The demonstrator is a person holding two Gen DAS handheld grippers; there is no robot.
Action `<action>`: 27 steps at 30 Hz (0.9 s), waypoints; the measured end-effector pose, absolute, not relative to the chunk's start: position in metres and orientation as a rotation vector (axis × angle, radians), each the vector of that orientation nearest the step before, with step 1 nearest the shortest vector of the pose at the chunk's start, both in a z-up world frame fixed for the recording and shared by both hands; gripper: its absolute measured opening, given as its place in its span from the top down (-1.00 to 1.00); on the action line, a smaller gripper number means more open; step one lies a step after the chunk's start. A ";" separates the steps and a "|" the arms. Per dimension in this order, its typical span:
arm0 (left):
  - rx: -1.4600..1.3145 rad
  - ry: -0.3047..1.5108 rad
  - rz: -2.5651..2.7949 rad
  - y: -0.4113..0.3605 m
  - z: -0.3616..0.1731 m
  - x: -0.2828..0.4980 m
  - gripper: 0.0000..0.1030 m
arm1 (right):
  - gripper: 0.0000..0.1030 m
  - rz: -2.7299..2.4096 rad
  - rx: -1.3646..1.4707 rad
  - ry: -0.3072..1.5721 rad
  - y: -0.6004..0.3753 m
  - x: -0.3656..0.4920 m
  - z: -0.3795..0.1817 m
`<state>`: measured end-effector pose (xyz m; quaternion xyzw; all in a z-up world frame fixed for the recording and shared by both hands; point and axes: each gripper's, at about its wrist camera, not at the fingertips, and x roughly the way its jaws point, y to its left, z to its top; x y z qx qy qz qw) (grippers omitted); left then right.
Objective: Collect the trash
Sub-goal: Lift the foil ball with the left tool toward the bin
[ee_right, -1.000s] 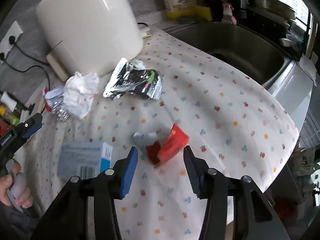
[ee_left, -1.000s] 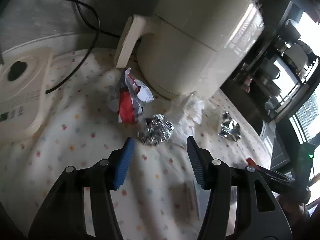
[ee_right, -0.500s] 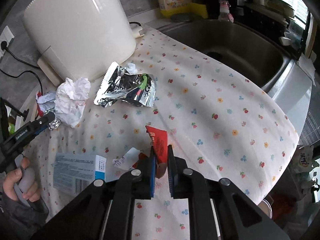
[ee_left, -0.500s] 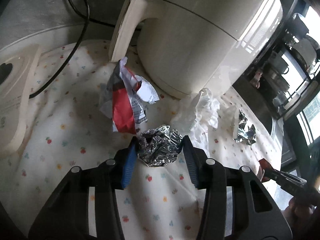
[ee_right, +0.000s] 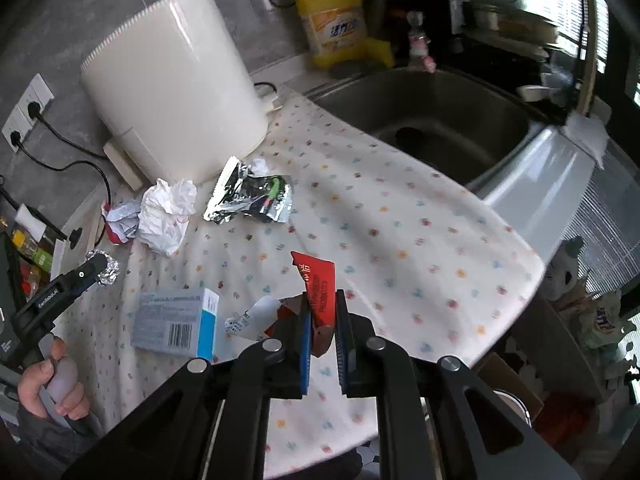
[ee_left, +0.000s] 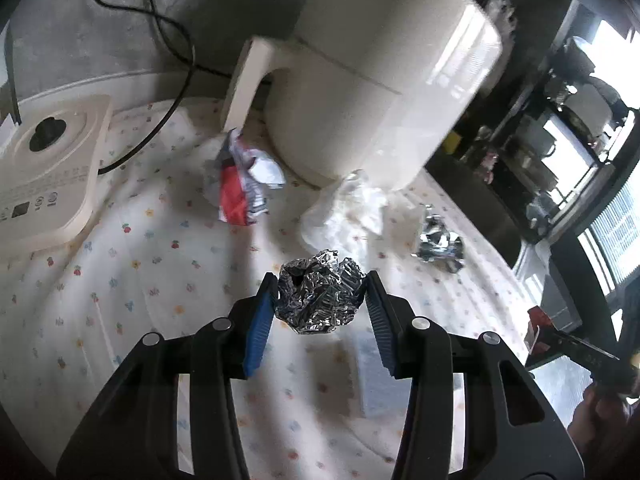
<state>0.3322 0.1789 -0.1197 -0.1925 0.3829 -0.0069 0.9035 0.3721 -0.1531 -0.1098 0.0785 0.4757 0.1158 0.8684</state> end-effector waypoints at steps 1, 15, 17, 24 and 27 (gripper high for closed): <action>-0.399 0.785 -0.015 0.176 -0.117 0.329 0.12 | 0.78 0.240 0.166 0.993 -0.158 0.369 -0.108; -0.387 0.765 -0.072 0.101 -0.097 0.288 0.12 | 0.78 0.170 0.205 1.008 -0.254 0.310 -0.105; -0.386 0.764 -0.088 0.089 -0.097 0.280 0.12 | 0.78 0.161 0.206 1.027 -0.266 0.302 -0.112; -0.404 0.786 -0.114 0.057 -0.111 0.258 0.12 | 0.77 0.130 0.177 1.121 -0.298 0.272 -0.141; -0.411 0.800 -0.146 0.044 -0.119 0.250 0.12 | 0.73 0.119 0.154 1.149 -0.308 0.263 -0.155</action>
